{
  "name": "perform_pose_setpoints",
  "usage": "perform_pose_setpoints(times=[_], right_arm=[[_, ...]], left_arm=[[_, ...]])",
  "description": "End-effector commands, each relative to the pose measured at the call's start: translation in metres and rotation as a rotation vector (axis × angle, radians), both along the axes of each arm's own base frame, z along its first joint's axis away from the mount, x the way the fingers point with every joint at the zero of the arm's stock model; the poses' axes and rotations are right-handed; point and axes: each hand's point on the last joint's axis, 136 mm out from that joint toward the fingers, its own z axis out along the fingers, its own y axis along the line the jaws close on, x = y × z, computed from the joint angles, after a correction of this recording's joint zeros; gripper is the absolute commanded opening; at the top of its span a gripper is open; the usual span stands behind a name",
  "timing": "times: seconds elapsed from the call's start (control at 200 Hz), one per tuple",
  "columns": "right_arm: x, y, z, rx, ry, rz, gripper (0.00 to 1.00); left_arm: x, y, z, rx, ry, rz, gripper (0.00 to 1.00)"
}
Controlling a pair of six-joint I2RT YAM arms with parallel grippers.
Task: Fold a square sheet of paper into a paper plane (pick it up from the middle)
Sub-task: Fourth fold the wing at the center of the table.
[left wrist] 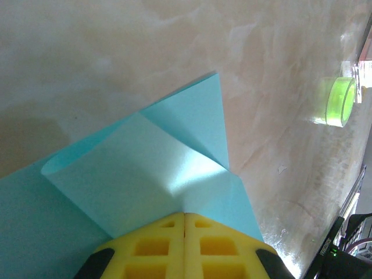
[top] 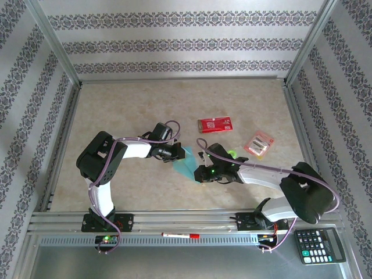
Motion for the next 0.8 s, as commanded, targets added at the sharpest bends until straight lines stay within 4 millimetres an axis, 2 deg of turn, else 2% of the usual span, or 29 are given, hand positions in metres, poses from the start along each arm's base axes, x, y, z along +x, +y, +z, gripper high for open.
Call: perform_pose_setpoints(times=[0.0, 0.215, 0.385, 0.794], right_arm=[[0.004, 0.001, -0.004, -0.003, 0.008, 0.011, 0.1], [-0.012, -0.015, -0.032, -0.058, 0.076, -0.001, 0.09], [-0.026, -0.028, -0.045, -0.091, 0.122, -0.021, 0.08], [-0.052, -0.042, -0.054, -0.136, 0.161, -0.048, 0.08]], left_arm=[[-0.019, 0.03, -0.042, 0.15, 0.119, 0.031, 0.03], [-0.018, 0.029, -0.041, 0.147, 0.116, 0.031, 0.03], [-0.018, 0.029, -0.041, 0.149, 0.116, 0.031, 0.03], [-0.018, 0.032, -0.044, 0.166, 0.12, 0.034, 0.03]])
